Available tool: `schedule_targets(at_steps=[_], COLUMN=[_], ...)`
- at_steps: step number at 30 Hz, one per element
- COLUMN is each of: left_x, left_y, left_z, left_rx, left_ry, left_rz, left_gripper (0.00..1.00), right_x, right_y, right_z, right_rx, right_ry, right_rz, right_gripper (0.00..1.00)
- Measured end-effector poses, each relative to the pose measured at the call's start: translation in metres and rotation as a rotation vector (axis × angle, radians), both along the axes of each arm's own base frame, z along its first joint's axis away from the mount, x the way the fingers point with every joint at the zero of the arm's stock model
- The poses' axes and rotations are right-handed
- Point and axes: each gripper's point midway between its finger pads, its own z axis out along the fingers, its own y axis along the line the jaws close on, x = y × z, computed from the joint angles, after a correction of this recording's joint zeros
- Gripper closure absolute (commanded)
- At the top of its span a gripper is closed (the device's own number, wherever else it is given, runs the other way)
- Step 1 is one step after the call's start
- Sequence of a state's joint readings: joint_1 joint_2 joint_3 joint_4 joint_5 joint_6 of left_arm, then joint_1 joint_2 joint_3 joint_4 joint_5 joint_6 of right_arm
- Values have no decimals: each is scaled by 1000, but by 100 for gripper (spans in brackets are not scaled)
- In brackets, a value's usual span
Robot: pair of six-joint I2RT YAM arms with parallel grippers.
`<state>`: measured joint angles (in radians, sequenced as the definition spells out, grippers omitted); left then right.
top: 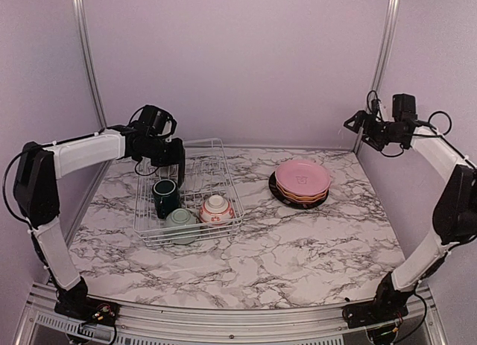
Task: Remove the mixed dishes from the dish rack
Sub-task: Grab the plate from the dish rack.
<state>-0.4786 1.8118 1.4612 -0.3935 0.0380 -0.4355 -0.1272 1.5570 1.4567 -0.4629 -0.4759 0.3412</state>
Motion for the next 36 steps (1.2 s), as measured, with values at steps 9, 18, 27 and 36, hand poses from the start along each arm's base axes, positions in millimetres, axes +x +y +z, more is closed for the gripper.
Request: schedule_targets(at_steps=[9, 18, 27, 36], left_x=[-2, -23, -63, -121], left_y=[-11, -47, -103, -150], left_z=[57, 74, 90, 78], left_rx=[-68, -33, 172, 517], left_ry=[-108, -196, -380, -561], left_rz=[-68, -281, -567, -847], left_gripper=[100, 100, 100, 100], right_x=[5, 17, 6, -14], right_y=[21, 63, 108, 140], right_z=[-21, -3, -22, -32], right_rx=[88, 101, 108, 113], right_ry=[60, 51, 165, 259], right_rz=[97, 221, 347, 458], right_gripper=[2, 2, 5, 11])
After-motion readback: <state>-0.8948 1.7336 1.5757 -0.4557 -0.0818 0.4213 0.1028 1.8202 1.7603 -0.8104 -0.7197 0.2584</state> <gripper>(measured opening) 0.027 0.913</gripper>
